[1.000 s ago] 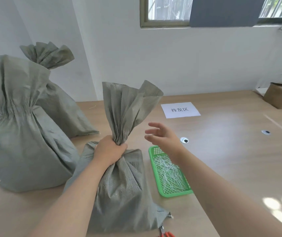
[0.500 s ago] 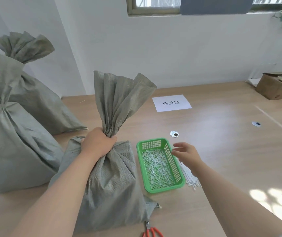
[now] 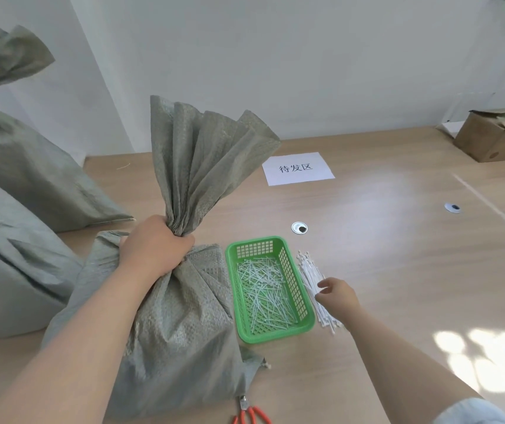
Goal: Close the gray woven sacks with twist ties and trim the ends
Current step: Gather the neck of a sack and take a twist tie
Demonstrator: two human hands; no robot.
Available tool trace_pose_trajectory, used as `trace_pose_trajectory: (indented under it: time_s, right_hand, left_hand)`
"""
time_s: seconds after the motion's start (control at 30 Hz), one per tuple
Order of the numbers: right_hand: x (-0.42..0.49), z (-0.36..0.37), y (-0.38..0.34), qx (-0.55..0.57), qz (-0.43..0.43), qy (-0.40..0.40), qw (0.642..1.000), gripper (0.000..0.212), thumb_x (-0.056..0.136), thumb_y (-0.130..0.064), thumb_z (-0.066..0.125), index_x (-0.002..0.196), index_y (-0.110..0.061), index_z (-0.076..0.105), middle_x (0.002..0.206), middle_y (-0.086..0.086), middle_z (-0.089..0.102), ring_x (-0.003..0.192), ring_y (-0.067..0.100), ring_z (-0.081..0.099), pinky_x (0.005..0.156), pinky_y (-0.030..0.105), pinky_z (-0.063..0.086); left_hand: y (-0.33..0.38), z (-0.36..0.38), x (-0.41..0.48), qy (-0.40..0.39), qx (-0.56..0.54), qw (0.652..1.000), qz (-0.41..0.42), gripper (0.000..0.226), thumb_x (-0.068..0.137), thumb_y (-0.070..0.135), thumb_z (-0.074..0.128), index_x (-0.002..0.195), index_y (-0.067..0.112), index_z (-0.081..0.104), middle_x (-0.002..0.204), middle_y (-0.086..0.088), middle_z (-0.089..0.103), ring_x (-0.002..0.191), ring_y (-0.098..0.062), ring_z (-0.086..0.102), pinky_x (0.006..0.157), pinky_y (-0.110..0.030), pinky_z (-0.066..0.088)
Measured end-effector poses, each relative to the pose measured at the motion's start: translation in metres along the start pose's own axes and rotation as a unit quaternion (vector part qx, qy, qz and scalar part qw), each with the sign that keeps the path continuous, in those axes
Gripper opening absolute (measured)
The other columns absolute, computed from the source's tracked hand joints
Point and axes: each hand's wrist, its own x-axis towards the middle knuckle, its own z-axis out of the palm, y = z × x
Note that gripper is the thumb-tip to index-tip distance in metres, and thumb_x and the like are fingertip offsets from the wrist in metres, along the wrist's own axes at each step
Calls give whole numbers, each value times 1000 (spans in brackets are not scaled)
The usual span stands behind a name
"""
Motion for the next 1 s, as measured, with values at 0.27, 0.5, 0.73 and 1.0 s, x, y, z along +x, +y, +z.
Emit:
trace_pose_trajectory:
  time_s: [0.27,0.5,0.73,1.0]
  right_hand:
    - [29,17,16,-185,-14,-9,983,41,88,-19,56,130,-21,60,129,2,64,111,21,62,90,33,52]
    - [42,31,25,-274,19,25,961,32,86,-5,49,110,-18,66,112,4,64,101,26,61,81,35,54]
    - [47,39,33,-278,28,41,959,25,85,-5,51,101,-19,66,101,2,66,93,25,61,74,32,53]
    - [40,31,32,-253,28,35,966,12,85,-12,55,88,-16,66,84,1,65,79,23,62,69,33,57]
  left_hand:
    - [13,7,6,-4,20,1000,-5,21,82,38,68,87,20,61,99,-13,70,105,-36,64,94,-44,51]
    - [16,8,9,-1,8,1000,-12,20,80,36,69,82,17,64,92,-12,70,98,-37,65,92,-46,53]
    - [19,12,11,-2,9,1000,-2,19,79,36,68,76,19,62,81,-8,69,92,-35,65,89,-45,54]
    - [22,12,5,-2,32,999,15,22,82,39,69,83,20,58,81,-3,58,102,-36,64,93,-44,51]
